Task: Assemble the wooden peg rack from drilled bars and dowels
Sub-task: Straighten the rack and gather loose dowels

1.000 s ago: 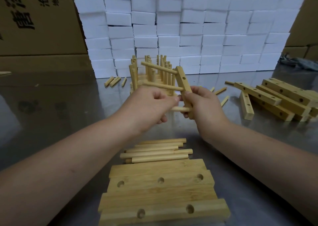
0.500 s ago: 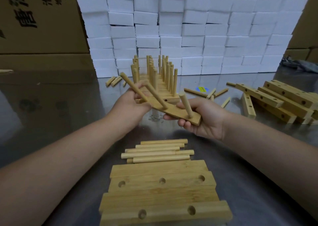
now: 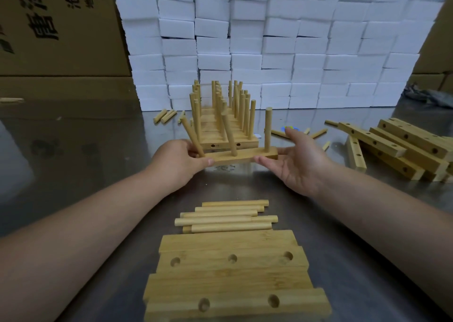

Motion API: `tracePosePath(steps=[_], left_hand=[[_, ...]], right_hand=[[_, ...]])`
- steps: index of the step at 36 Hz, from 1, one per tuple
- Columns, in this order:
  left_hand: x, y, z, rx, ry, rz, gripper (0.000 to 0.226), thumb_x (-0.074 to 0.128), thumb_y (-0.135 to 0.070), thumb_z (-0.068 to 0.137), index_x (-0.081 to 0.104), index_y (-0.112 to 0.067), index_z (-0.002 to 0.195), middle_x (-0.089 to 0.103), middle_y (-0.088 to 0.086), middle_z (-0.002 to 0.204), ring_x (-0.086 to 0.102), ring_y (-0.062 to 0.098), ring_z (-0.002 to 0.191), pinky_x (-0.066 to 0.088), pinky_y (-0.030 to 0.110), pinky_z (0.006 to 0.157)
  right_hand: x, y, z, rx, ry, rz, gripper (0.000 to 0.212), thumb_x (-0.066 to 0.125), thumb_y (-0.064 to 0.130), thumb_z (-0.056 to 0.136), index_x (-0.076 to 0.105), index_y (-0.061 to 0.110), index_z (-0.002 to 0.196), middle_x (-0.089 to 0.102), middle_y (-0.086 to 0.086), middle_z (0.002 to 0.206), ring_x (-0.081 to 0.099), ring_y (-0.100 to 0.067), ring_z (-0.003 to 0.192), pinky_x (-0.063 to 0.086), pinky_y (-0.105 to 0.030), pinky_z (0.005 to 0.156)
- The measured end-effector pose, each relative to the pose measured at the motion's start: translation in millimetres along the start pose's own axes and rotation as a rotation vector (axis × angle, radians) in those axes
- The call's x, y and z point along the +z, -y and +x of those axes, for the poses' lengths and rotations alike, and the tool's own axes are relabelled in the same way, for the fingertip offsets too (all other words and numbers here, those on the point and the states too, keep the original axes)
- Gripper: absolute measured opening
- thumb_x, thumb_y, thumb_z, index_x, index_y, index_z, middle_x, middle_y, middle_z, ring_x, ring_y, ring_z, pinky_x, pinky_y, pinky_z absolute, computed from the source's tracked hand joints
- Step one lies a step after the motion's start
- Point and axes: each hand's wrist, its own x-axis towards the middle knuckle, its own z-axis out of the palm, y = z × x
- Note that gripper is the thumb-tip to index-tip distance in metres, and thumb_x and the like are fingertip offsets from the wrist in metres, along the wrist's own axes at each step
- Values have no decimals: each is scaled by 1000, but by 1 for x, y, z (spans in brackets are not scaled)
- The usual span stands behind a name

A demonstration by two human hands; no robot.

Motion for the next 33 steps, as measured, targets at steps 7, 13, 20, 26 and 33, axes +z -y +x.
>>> tracePosePath(steps=[7,13,20,26,33], left_hand=[[2,3,3,-2,-20,112,15,66,-39,82,58,-26,83,54,-16,72,50,5,71,36,16,57],[3,3,2,-20,-36,162,15,62,-41,85,62,-26,81,60,-9,67,51,3,64,36,22,52],[3,3,3,-91,-91,187,42,63,-46,82,54,-18,112,63,0,97,57,18,87,41,30,67],[5,4,2,-56,-113,161,24,62,-39,85,50,-20,76,59,-4,59,52,9,61,32,28,51],[5,6,3,-40,-104,153,12,61,-35,86,56,-24,82,61,-3,83,57,15,78,38,27,60]], right_hand=[[5,-2,1,-57,-183,-32,53,53,27,94,35,10,141,35,-24,143,68,-31,67,58,-29,65],[5,-6,0,-139,-212,-140,41,48,17,96,41,4,134,56,-22,113,70,-22,69,57,-26,73],[0,-14,1,-276,-203,-364,33,50,6,91,48,-11,119,57,-28,117,58,-37,110,56,-24,62],[0,-18,6,-356,-266,-686,15,52,12,81,57,1,90,50,-30,85,62,-31,84,47,-41,90],[-5,-24,8,-493,-198,-1007,45,53,30,89,48,20,133,53,10,104,49,4,79,34,-14,64]])
